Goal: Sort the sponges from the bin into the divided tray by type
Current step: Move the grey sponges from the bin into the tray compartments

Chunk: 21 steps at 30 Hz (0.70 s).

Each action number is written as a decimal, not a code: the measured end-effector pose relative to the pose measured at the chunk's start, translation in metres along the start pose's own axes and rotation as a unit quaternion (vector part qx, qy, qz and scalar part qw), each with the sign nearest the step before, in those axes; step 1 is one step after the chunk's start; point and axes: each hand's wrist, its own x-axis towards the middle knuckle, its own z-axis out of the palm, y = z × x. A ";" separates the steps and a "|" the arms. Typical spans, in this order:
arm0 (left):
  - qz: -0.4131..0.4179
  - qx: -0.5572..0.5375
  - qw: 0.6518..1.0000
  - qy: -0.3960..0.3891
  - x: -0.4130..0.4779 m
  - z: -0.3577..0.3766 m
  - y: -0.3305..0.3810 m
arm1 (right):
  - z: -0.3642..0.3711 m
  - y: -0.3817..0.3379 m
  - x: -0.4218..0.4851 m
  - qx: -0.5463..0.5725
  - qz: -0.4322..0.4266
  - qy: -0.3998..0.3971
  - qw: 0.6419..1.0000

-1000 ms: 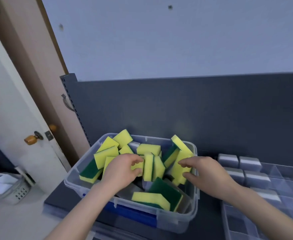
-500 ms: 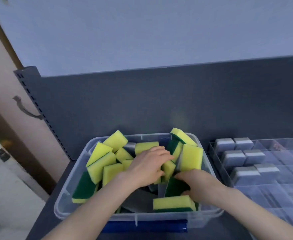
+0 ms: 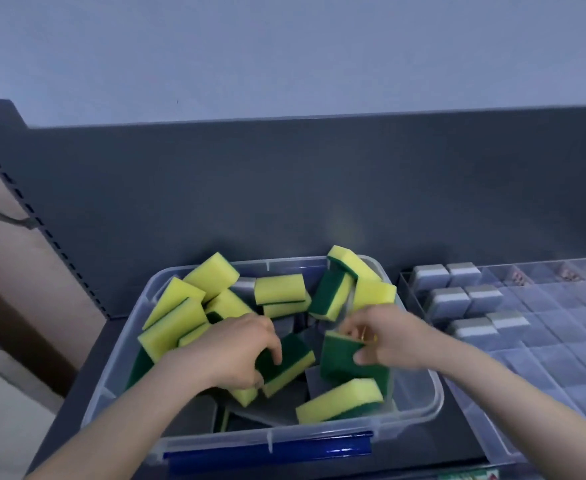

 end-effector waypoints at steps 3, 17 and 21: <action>-0.021 -0.086 0.996 0.022 0.000 -0.004 0.008 | -0.030 -0.001 0.008 0.061 0.015 0.115 0.991; -0.047 0.001 0.999 0.000 0.067 0.027 0.070 | -0.030 0.020 0.006 0.050 0.000 0.275 0.960; -0.054 -0.056 0.996 0.035 0.059 0.020 0.063 | -0.033 0.026 0.006 0.063 -0.002 0.293 0.954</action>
